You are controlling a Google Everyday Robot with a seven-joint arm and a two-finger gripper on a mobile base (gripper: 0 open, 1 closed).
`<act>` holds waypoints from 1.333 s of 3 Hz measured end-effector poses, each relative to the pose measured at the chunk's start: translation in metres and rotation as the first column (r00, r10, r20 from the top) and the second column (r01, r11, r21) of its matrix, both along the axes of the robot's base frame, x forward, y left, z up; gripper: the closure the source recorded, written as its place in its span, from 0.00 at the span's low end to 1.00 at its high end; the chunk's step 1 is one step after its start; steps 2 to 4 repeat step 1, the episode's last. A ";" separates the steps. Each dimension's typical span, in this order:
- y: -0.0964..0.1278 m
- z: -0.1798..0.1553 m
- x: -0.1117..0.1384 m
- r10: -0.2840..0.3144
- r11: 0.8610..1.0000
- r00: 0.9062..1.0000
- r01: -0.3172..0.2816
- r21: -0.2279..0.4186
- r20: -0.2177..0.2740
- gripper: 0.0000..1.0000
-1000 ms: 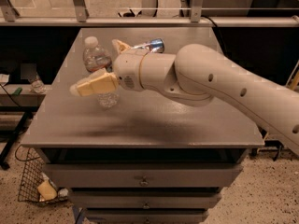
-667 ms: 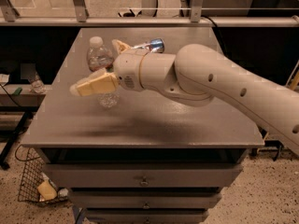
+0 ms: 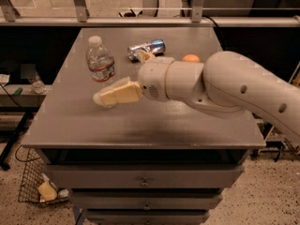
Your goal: Place water bottle upright
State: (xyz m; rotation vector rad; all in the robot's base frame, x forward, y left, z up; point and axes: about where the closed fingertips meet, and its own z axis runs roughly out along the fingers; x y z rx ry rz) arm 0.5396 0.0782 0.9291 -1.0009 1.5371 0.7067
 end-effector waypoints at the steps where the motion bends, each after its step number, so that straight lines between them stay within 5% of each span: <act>1: -0.059 -0.014 -0.013 -0.109 0.994 0.993 0.108 -0.017 -0.054 0.00; 4: -0.059 -0.014 -0.013 -0.109 0.994 0.993 0.108 -0.017 -0.054 0.00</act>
Offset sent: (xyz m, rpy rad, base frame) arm 0.0000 0.0000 0.0000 0.0000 0.0000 0.0000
